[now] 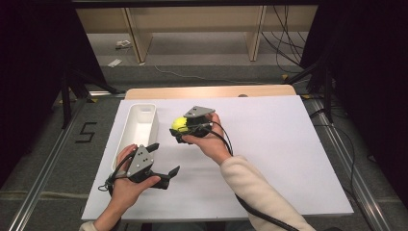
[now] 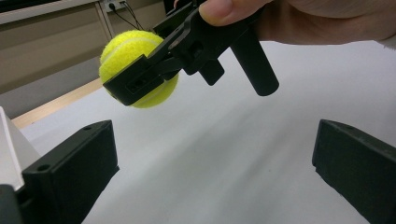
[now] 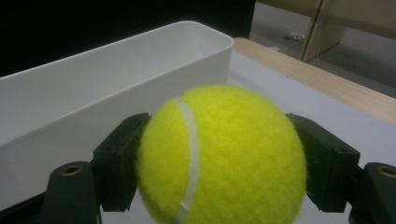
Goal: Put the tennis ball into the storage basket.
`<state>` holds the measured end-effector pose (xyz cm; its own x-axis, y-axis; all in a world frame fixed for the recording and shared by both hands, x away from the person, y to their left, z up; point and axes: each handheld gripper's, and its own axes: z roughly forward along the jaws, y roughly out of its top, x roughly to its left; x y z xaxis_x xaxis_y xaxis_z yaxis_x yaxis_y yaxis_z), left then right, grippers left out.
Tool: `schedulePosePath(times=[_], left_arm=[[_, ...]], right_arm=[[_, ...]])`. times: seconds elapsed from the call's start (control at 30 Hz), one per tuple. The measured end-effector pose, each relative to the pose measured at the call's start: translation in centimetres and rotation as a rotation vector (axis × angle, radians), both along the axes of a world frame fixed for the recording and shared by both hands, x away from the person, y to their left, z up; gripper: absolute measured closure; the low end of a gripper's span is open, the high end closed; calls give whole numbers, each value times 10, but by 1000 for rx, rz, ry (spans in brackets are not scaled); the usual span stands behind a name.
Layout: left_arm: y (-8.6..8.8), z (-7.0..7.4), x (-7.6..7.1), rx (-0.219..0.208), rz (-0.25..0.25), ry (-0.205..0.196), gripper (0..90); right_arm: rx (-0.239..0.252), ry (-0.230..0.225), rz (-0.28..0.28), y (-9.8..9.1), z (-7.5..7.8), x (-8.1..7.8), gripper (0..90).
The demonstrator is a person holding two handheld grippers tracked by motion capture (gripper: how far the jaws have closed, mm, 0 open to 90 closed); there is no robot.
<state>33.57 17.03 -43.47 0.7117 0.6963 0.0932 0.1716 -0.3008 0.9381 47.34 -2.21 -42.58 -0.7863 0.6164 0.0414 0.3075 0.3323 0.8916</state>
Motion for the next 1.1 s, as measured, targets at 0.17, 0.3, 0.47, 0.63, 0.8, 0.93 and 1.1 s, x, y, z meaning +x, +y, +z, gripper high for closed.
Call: schedulePosePath(times=[0.17,0.3,0.47,0.63,0.8,0.93,1.1], left_arm=[[0,0,0,-3,2,2,0],[-1,0,0,-3,1,1,0],[-1,0,0,-4,0,2,0],[-1,0,0,0,0,-2,0],[-1,0,0,2,1,-2,0],[-1,0,0,0,0,-2,0],[-1,0,0,1,1,-2,0]], right_arm=[[5,-7,5,1,3,0,261],[-1,-9,5,0,4,1,261],[3,-6,1,0,7,2,261],[5,-7,0,2,7,2,261],[2,-8,8,6,8,1,261],[0,-7,9,9,8,1,262],[1,-9,13,11,12,1,262]])
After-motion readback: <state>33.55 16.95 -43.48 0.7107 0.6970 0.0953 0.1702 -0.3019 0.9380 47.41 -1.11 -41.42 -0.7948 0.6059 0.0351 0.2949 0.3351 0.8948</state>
